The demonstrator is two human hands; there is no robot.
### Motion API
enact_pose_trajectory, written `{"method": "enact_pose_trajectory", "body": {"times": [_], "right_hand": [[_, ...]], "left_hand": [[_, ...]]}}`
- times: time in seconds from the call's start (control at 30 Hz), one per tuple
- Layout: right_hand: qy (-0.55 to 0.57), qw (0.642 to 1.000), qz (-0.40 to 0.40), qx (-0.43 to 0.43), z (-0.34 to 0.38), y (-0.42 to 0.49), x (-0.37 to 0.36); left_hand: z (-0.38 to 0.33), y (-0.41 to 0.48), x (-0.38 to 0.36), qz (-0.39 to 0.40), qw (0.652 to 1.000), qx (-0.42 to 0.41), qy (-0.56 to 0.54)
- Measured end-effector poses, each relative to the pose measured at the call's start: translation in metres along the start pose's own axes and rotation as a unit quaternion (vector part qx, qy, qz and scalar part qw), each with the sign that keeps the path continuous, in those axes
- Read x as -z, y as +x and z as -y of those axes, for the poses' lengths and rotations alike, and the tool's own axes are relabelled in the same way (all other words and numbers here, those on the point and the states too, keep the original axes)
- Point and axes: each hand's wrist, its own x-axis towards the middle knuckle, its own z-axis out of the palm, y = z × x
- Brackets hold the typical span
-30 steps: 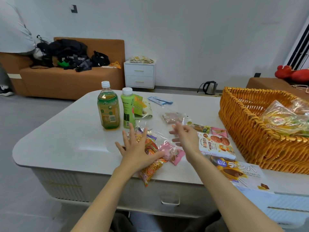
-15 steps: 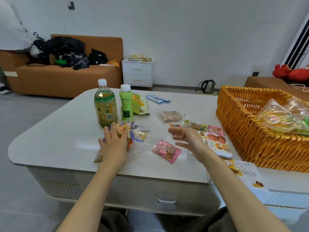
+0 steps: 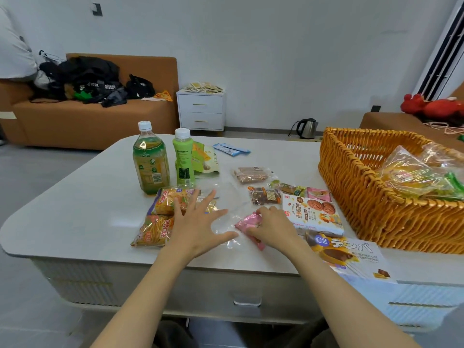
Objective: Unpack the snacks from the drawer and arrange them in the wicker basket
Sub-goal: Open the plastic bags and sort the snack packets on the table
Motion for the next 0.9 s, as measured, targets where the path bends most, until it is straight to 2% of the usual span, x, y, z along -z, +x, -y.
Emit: {"method": "enact_pose_trajectory", "body": {"times": [0.2,0.3,0.4,0.47,0.6,0.77,0.9], "right_hand": [[-0.069,0.996,0.024,-0.041,-0.02,-0.005,0.016],[-0.011,0.998,-0.037,-0.04,-0.02,-0.006,0.023],[0.004,0.992,-0.125,0.009,-0.015,0.003,0.028],[0.015,0.991,-0.13,0.033,-0.015,0.017,0.031],[0.039,0.997,-0.067,0.028,-0.019,0.051,0.035],[-0.048,0.996,0.061,0.036,-0.027,0.089,0.026],[-0.082,0.993,0.082,0.033,-0.034,0.102,0.013]], "left_hand": [[0.01,0.004,-0.008,0.034,0.994,0.053,0.084],[0.009,0.007,-0.006,0.039,0.995,0.056,0.067],[0.003,0.014,-0.001,0.011,0.999,0.053,0.006],[-0.002,0.019,0.002,-0.034,0.998,0.045,-0.006],[-0.006,0.035,0.008,-0.09,0.995,0.028,-0.026],[-0.005,0.052,0.003,-0.09,0.995,0.002,-0.034],[-0.008,0.063,-0.004,-0.091,0.996,0.011,-0.018]]}}
